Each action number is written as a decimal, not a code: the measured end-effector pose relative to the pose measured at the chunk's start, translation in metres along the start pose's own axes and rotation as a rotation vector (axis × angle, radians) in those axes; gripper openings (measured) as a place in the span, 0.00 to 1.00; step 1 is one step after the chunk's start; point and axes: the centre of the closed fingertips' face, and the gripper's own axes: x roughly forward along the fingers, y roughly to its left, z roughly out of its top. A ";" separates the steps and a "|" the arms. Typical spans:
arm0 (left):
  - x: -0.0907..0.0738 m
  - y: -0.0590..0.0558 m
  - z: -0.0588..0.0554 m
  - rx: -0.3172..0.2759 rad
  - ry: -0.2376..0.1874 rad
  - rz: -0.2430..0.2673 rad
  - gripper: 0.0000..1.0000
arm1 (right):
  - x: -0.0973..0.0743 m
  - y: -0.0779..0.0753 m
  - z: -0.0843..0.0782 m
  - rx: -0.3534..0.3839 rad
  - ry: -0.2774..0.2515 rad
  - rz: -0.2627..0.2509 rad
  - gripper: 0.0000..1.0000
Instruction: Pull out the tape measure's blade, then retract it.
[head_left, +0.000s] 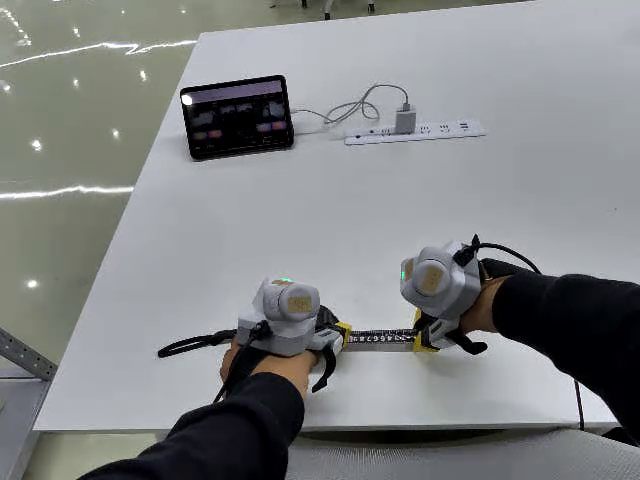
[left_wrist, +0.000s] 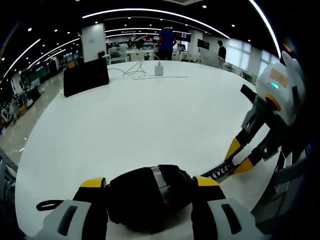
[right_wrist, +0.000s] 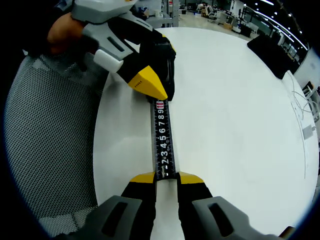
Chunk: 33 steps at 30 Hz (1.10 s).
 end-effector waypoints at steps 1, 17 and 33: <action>0.000 0.000 0.000 0.000 0.000 0.000 0.64 | 0.000 0.000 0.001 0.000 -0.001 0.000 0.11; 0.000 0.000 0.000 -0.002 -0.002 -0.001 0.64 | 0.004 0.000 0.008 -0.005 -0.007 0.001 0.11; 0.000 0.000 0.000 -0.003 -0.003 0.000 0.64 | 0.006 0.001 0.013 -0.007 -0.016 0.003 0.11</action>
